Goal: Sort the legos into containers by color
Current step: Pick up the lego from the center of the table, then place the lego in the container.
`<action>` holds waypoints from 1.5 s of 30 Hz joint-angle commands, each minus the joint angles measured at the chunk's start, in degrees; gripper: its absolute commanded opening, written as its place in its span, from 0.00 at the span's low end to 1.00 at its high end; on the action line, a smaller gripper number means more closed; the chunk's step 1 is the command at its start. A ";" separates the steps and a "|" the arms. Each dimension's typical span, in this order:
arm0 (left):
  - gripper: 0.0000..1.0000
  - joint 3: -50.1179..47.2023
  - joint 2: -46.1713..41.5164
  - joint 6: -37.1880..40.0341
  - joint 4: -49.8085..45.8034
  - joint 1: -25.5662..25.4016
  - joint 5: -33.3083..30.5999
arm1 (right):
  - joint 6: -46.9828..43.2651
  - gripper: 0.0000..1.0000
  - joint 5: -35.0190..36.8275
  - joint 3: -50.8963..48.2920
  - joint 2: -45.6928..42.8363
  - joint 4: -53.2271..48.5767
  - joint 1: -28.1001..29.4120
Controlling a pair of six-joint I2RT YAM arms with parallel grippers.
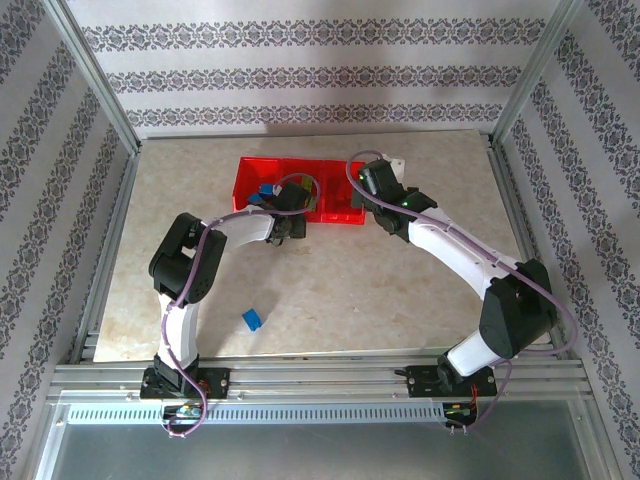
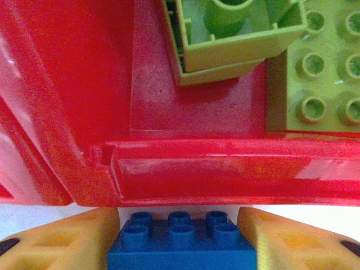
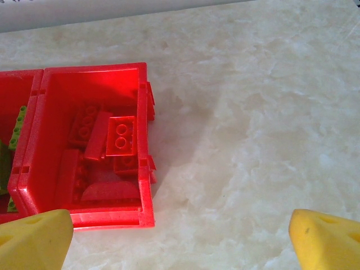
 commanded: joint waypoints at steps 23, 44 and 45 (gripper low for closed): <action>0.49 -4.84 -16.44 3.52 -3.62 4.32 -8.47 | 1.37 0.98 1.63 -1.64 -2.38 1.03 0.26; 0.50 15.35 -0.12 5.74 -2.18 15.20 -4.30 | 1.77 0.98 1.95 -2.64 -3.76 0.50 0.61; 0.50 16.26 0.70 5.69 -2.54 15.31 -4.29 | 1.82 0.98 1.98 -2.63 -3.84 0.50 0.61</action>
